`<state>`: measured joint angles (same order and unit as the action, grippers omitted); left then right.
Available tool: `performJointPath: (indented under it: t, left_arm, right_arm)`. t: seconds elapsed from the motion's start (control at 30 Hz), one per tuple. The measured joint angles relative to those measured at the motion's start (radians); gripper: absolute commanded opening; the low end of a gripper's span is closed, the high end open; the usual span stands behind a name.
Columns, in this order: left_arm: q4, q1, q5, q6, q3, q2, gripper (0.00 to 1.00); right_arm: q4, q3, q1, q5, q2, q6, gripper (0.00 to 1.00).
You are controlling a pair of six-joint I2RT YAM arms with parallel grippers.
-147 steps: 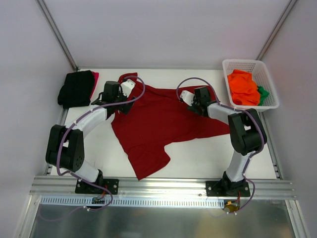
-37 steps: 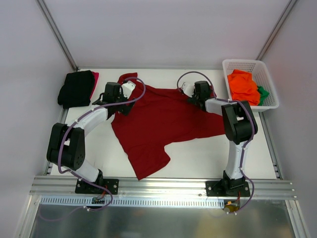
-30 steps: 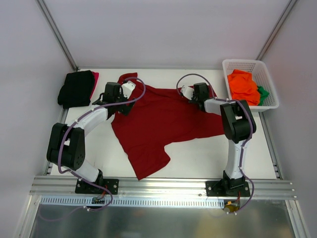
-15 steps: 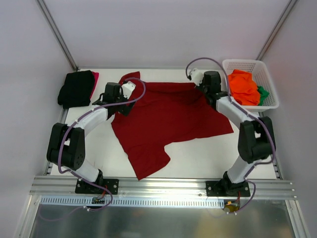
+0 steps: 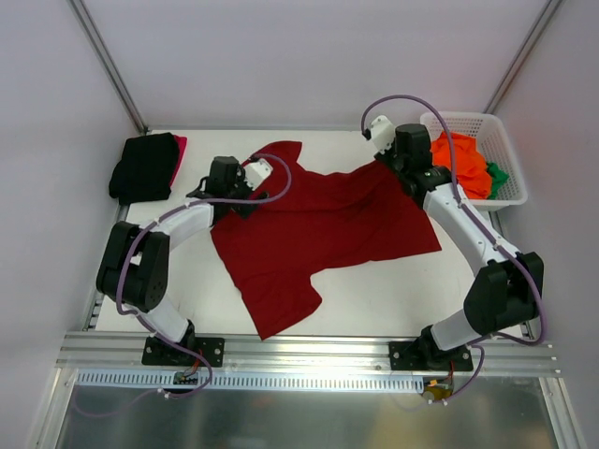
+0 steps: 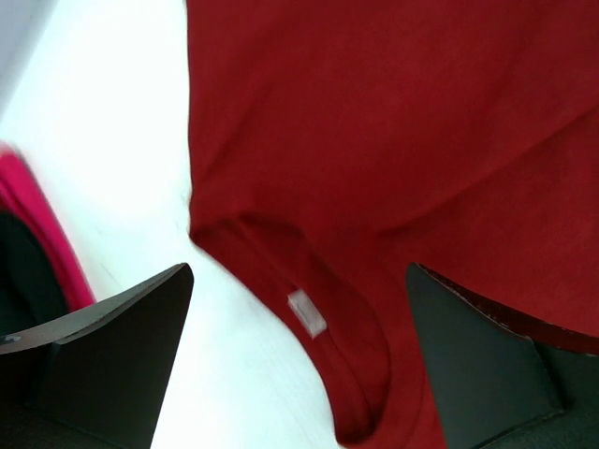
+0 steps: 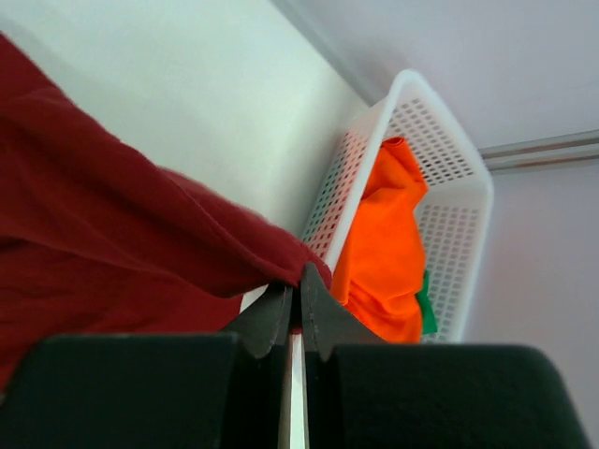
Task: Fold and stack the t-shirts
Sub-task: Flatten the tshirt out
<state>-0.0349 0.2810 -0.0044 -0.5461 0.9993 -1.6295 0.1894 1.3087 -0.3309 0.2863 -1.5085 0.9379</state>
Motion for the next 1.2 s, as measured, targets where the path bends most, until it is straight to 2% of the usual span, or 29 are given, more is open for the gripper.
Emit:
performJointPath:
  t: [0.2,0.3,0.43,0.57,0.77,0.9,1.0,1.2]
  left_arm:
    - [-0.166,0.166,-0.018,-0.247,-0.019,-0.031,0.99]
    - [-0.217,0.197,-0.031,-0.320,0.016,-0.112,0.99]
    - [-0.296,0.182,-0.122,-0.397,0.168,-0.318,0.99]
    - [-0.356,0.157,-0.243,-0.462,0.390,-0.539,0.99]
    - [-0.373,0.124,-0.352,-0.464,0.690,-0.726,0.99]
    - [-0.266,0.098,-0.361,-0.369,0.883,-0.791,0.97]
    - [-0.092,0.064,-0.266,-0.246,0.995,-0.799,0.99]
    - [0.149,0.011,-0.072,-0.140,1.016,-0.780,0.99]
  right_arm:
    - [0.098,0.000,-0.030,-0.011,0.003,-0.024,0.00]
    - [0.143,0.000,-0.043,-0.016,0.014,-0.038,0.00]
    - [0.187,0.000,-0.061,-0.016,0.041,-0.050,0.00]
    - [0.213,-0.002,-0.080,-0.016,0.057,-0.067,0.00]
    - [0.221,-0.035,-0.106,-0.018,0.061,-0.087,0.00]
    - [0.227,-0.055,-0.113,-0.018,0.061,-0.098,0.00]
    - [0.227,-0.061,-0.115,-0.019,0.061,-0.102,0.00]
    - [0.225,-0.063,-0.132,-0.018,0.061,-0.115,0.00]
